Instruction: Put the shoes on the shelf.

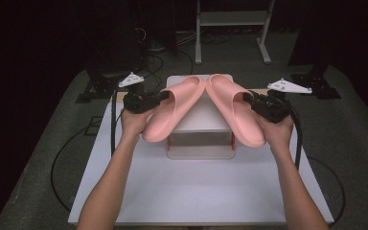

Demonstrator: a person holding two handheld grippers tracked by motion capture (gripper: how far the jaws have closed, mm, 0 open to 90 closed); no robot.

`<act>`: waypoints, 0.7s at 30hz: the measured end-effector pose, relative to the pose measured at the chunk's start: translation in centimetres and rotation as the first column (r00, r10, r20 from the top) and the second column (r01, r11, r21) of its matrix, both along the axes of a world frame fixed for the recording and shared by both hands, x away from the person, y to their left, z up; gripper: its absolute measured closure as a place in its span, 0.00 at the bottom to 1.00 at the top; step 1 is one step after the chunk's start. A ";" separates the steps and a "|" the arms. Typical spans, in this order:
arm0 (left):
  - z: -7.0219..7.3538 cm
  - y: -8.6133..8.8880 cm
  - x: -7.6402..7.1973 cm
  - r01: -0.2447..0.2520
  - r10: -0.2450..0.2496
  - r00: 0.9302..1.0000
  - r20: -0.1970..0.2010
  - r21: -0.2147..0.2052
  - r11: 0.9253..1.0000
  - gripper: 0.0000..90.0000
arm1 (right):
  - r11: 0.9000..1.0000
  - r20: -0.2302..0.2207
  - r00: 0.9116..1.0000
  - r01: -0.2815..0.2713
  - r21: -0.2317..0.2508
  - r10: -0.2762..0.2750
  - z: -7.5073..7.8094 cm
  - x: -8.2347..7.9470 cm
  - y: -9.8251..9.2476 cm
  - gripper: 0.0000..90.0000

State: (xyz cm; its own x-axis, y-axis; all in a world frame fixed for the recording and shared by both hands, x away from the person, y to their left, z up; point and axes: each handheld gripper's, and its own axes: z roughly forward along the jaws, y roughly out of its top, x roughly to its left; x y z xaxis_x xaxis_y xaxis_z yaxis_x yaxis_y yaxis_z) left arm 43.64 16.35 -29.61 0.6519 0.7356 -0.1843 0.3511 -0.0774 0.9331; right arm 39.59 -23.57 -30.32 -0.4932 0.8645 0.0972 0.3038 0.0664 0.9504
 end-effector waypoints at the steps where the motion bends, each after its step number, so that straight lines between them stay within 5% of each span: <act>1: 0.0 -0.1 0.1 -0.003 0.003 1.000 -0.002 -0.004 1.000 0.76 | 1.000 0.000 1.000 0.002 -0.002 -0.002 0.0 0.1 0.0 0.84; 21: 0.0 -0.7 1.2 -0.055 0.054 0.998 -0.039 -0.026 0.998 0.68 | 0.999 -0.035 0.999 0.033 -0.010 -0.033 0.1 1.8 1.5 0.81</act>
State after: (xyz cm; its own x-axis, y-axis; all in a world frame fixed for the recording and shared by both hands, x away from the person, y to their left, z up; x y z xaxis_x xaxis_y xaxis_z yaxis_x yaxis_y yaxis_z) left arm 44.86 15.62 -29.57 0.6029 0.7643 -0.2286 0.3896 -0.0320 0.9204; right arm 41.42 -22.04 -30.21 -0.4606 0.8813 0.1060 0.3392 0.0644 0.9385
